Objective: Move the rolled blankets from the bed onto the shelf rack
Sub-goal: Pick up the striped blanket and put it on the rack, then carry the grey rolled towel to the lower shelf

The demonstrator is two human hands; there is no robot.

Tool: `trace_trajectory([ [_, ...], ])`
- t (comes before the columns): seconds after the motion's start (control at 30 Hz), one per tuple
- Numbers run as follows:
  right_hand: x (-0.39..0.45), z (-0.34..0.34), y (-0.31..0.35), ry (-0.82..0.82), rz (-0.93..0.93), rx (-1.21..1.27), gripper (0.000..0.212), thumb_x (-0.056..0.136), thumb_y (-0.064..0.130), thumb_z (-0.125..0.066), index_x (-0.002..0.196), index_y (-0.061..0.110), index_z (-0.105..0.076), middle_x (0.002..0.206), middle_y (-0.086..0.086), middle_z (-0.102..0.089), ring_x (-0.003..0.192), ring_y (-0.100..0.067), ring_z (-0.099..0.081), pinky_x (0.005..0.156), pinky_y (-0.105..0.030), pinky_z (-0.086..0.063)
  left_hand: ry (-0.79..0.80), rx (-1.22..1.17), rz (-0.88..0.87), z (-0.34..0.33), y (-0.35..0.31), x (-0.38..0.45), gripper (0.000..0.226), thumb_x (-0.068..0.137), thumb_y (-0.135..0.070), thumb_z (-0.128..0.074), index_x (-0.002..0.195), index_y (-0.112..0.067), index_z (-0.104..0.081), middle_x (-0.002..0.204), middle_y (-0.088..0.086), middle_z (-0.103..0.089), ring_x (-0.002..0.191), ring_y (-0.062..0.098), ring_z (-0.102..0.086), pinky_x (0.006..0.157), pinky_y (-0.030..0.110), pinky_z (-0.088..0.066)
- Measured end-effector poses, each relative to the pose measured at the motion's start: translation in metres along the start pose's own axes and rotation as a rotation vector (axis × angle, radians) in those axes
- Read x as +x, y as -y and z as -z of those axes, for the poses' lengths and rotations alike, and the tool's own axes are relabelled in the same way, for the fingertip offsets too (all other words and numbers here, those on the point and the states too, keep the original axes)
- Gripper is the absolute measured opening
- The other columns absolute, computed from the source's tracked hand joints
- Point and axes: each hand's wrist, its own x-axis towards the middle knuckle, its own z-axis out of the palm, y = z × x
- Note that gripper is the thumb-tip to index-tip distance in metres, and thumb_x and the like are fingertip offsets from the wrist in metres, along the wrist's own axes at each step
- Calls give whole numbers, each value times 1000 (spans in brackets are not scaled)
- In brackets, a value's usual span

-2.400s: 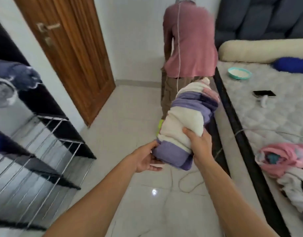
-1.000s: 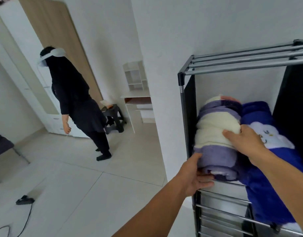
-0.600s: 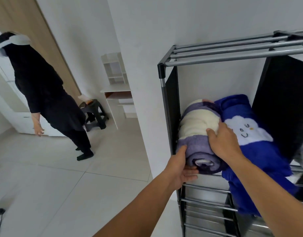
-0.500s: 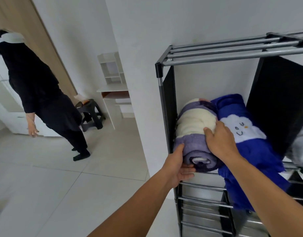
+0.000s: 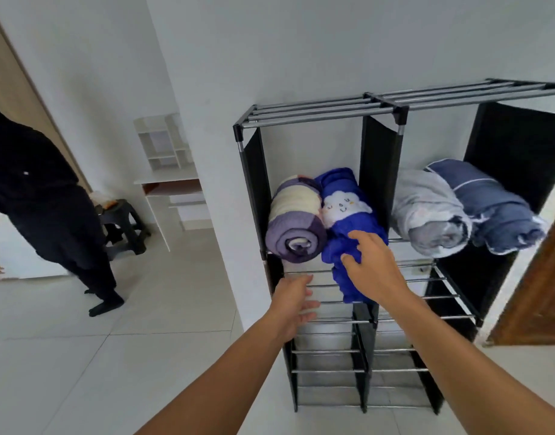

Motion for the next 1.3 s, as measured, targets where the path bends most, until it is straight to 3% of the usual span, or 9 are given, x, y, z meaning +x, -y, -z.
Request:
trace_trajectory([
  [0.17, -86, 41, -34, -75, -149, -42, 42, 88, 19, -60, 128, 11, -53, 128, -11, -56, 106, -26, -59, 91, -32, -44, 245, 267, -17, -39, 19, -46, 18, 92, -32, -56, 101, -17, -55, 95, 3, -55, 74, 18, -59, 68, 31, -49],
  [0.4, -251, 78, -82, -339, -606, -18, 32, 91, 23, -57, 121, 12, -58, 118, -7, -63, 101, -23, -61, 81, -26, -43, 635, 643, -86, -104, 68, -100, 12, 92, -29, -58, 92, -17, -57, 96, 4, -59, 76, 18, -59, 74, 33, -50],
  [0.53, -371, 69, -87, -504, -855, 15, 27, 89, 22, -61, 114, 11, -61, 103, -6, -67, 88, -19, -59, 74, -23, -40, 880, 768, -48, -127, 129, -150, 10, 91, -29, -58, 89, -19, -56, 92, 3, -58, 70, 17, -59, 67, 30, -46],
  [0.63, -464, 60, -75, -614, -1051, 33, 27, 88, 20, -62, 112, 9, -62, 91, -2, -63, 92, -23, -61, 77, -29, -45, 1060, 873, 13, -140, 187, -198, 11, 91, -28, -60, 90, -19, -56, 86, 1, -56, 67, 17, -58, 63, 28, -46],
  [0.77, -612, 42, -31, -817, -1369, 59, 30, 88, 21, -61, 115, 9, -62, 103, -10, -68, 105, -28, -62, 87, -29, -42, 1369, 1089, 66, -145, 272, -302, 13, 91, -27, -59, 82, -22, -51, 81, 0, -53, 61, 15, -55, 59, 26, -42],
  [1.0, -795, 0, 58, -1283, -1688, 207, 25, 87, 22, -61, 110, 14, -62, 96, -7, -68, 87, -21, -61, 70, -24, -44, 1830, 1342, 50, -119, 383, -487, 20, 93, -27, -55, 77, -22, -47, 76, -2, -49, 58, 12, -51, 55, 23, -38],
  [1.13, -873, -28, 90, -1510, -1802, 244, 26, 85, 25, -63, 109, 16, -62, 97, -5, -67, 87, -19, -61, 77, -24, -41, 1998, 1467, 40, -96, 433, -575, 19, 93, -30, -56, 78, -21, -49, 79, -1, -52, 60, 13, -54, 54, 23, -41],
  [1.23, -928, -43, 102, -1700, -1851, 332, 17, 84, 25, -64, 100, 17, -60, 88, -2, -66, 82, -21, -63, 77, -35, -50, 2082, 1544, 48, -80, 466, -629, 15, 94, -30, -55, 89, -16, -50, 82, 0, -51, 62, 13, -53, 58, 26, -44],
  [1.3, -967, -50, 101, -1823, -1854, 421, 19, 84, 25, -65, 100, 14, -62, 86, -1, -65, 88, -25, -64, 82, -43, -54, 2090, 1579, 57, -76, 490, -659, 18, 94, -30, -55, 97, -14, -48, 86, 1, -51, 66, 14, -54, 62, 29, -46],
])
